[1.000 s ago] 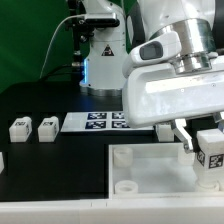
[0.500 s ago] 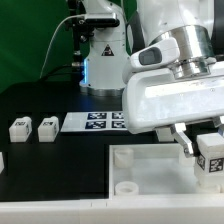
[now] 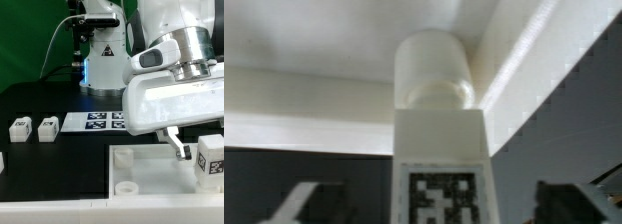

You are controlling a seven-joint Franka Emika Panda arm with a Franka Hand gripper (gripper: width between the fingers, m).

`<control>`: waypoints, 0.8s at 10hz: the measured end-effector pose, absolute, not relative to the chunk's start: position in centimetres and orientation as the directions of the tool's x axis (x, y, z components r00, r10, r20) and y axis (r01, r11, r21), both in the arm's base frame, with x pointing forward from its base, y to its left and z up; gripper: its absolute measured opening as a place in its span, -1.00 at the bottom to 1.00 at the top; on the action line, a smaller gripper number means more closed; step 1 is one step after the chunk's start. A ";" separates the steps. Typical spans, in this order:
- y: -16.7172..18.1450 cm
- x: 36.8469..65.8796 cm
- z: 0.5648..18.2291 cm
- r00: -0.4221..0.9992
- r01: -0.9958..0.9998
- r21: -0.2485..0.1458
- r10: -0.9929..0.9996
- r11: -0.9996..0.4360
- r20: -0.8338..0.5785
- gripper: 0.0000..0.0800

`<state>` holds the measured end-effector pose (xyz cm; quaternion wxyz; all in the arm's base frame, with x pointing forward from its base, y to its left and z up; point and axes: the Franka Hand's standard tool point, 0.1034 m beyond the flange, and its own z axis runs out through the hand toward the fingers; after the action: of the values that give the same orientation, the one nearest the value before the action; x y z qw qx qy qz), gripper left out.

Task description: Assemble one leg

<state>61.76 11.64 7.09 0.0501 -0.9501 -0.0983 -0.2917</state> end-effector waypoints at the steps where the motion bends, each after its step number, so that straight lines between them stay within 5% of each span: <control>1: 11.6 61.7 7.1 0.811 0.216 -0.038 0.158 -0.976 0.564 0.54; 8: 11.6 61.7 7.0 0.811 0.216 -0.038 0.158 -0.976 0.563 0.62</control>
Offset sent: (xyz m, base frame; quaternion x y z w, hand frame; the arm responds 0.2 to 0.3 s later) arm 0.0000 0.0000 0.0000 0.0000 0.0000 0.0000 1.0000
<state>61.70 11.63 7.00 0.0501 -0.9504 -0.0985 -0.2909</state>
